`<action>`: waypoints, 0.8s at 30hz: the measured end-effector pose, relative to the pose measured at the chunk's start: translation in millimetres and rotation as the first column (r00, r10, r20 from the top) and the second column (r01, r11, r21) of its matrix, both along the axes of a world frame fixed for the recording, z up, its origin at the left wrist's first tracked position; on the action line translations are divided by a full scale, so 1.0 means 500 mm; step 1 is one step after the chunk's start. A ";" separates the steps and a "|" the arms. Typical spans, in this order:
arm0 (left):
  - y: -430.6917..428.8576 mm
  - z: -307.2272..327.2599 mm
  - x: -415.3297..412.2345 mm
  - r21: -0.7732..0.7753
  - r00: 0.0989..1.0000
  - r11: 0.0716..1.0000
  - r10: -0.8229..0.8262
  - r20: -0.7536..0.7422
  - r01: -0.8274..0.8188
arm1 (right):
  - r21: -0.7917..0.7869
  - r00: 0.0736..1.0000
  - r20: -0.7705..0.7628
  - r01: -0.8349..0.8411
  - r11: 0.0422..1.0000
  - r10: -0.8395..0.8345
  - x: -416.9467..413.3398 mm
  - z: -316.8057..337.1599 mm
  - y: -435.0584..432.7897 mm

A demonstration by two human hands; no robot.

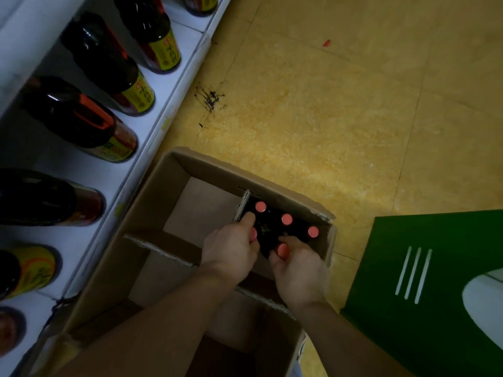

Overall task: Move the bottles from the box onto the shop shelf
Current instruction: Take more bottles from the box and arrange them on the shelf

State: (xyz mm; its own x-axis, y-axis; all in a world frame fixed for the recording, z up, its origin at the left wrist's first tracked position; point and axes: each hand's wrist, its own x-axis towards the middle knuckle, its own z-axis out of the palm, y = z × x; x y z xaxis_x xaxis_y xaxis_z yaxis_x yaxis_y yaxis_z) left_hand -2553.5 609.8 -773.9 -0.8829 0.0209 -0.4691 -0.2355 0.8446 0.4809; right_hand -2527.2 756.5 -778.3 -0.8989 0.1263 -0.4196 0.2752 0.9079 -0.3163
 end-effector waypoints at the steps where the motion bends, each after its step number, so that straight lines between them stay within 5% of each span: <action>1: -0.001 0.004 0.001 0.003 1.000 1.000 0.003 -0.012 -0.003 | -0.001 1.000 0.003 0.002 1.000 -0.002 0.001 0.006 -0.001; 24: -0.006 0.122 0.006 0.000 0.995 0.999 0.034 -0.093 -0.034 | -0.086 0.994 -0.100 0.043 0.995 -0.051 0.022 0.109 0.008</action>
